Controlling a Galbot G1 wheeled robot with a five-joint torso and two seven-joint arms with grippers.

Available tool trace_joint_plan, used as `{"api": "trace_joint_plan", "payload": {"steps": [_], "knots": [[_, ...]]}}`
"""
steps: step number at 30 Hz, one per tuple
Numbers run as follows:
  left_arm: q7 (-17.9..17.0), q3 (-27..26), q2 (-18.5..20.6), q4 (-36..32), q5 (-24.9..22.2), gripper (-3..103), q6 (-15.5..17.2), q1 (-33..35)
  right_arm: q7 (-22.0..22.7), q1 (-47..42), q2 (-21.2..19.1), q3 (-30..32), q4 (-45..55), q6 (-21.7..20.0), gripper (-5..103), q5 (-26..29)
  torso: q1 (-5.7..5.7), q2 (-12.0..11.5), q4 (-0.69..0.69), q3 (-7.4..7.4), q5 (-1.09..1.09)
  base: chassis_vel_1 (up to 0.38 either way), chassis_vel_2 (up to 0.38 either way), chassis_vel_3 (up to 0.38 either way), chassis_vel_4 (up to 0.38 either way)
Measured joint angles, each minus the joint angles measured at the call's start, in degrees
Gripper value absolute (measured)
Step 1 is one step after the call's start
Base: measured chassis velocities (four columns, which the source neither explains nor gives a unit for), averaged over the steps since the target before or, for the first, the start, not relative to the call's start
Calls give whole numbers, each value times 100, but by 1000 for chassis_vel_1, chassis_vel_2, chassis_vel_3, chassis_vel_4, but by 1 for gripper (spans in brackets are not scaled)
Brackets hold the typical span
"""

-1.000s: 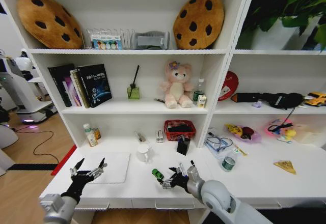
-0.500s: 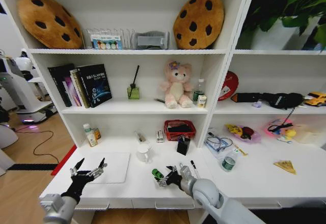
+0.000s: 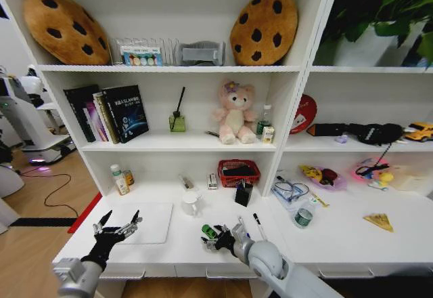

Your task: Organize the objects on the table.

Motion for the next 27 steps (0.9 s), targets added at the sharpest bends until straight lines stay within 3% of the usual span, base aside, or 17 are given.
{"api": "trace_joint_plan", "payload": {"steps": [1, 2, 3, 6, 10, 18, 21, 27], "knots": [[0, 0, 0, 0, 0, 100, 0, 0, 0, 0, 0, 0, 0, 0, 73, 0, 0, 0, 0, 0, 0, 0, 0, 0, 0], [0, 0, 0, 0, 0, 100, 0, 0, 3, -7, 1, -3, -2, -1, 61, -1, 0, 0, 0, 0, 0, 0, 0, 0, 0], [0, 0, 0, 0, 0, 100, 0, 0, 5, -19, 5, -3, -12, -2, 56, -5, 0, 0, 0, 0, 0, 0, 0, 0, 0], [0, 0, 0, 0, 0, 100, 0, 0, 7, -51, 15, -4, -30, 0, 51, -16, 0, 0, 0, 0, 0, 0, 0, 0, 0], [0, 0, 0, 0, 0, 100, 0, 0, 5, -78, 21, 0, -48, 8, 57, -23, 0, 0, 0, 0, 0, 0, 0, 0, 0], [0, 0, 0, 0, 0, 100, 0, 0, 6, -98, 36, 22, -58, 12, 59, -29, 0, 0, 0, 0, 0, 0, 0, 0, 0], [0, 0, 0, 0, 0, 100, 0, 0, 8, -144, 51, 49, -36, 22, 43, -35, 0, 0, 0, 0, 0, 0, 0, 0, 0], [0, 0, 0, 0, 0, 100, 0, 0, 27, -220, 62, 85, 40, 46, 35, -41, 0, 0, 0, 0, 0, 0, 0, 0, 0]]}}
